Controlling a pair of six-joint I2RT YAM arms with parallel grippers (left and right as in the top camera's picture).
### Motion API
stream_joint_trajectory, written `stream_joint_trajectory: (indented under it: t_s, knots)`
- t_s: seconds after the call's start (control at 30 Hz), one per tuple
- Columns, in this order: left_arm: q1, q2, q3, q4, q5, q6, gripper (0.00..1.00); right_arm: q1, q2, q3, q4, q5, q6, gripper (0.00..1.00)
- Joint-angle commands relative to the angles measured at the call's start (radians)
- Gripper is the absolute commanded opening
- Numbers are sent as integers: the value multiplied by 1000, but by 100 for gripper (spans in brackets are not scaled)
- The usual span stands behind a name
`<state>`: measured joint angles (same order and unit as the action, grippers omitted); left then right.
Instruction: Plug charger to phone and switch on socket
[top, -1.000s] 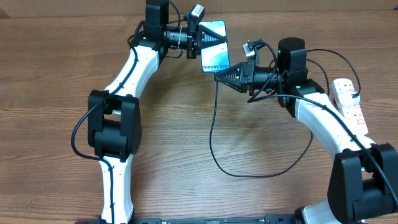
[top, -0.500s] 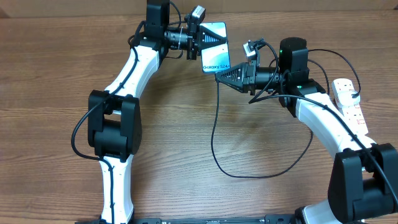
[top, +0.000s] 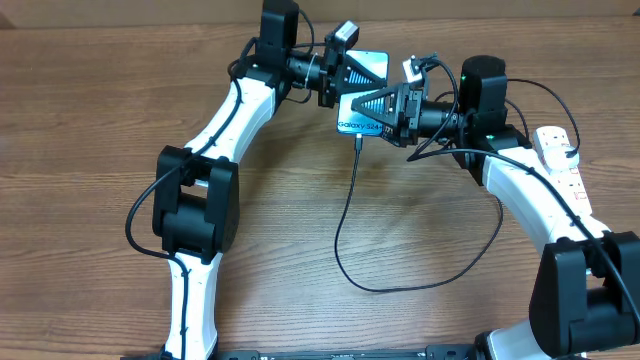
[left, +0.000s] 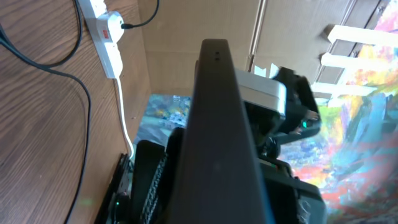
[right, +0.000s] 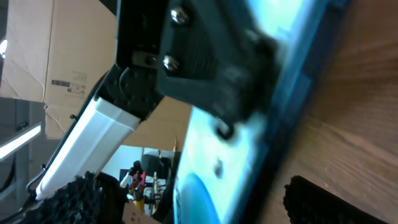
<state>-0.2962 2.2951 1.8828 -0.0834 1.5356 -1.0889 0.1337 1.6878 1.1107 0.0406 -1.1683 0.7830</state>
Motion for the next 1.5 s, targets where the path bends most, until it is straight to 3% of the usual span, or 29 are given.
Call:
stream_joint_trajectory:
  t_s: [0.0, 0.23, 0.4, 0.57, 0.77, 0.97, 1.23, 1.47]
  knots:
    - [29, -26, 5, 2, 47, 32, 4, -33, -10, 18, -19, -63, -51, 93]
    - [28, -26, 5, 2, 46, 35, 4, -44, -10, 16, -128, -228, -146, 87]
    - [28, -26, 5, 2, 34, 34, 4, -35, -10, 16, -259, -221, -252, 83]
    - [27, -26, 5, 2, 29, 34, 4, -6, -10, 16, -278, -221, -269, 65]
    - [27, -26, 5, 2, 29, 34, 4, 26, -10, 16, -277, -175, -268, 64]
    - [27, -26, 5, 2, 30, 34, 4, 28, -10, 16, -251, -157, -256, 41]
    - [27, -26, 5, 2, 29, 34, 4, 31, -10, 16, -229, -156, -234, 42]
    - [27, -26, 5, 2, 30, 34, 4, 46, -10, 16, -228, -96, -208, 31]
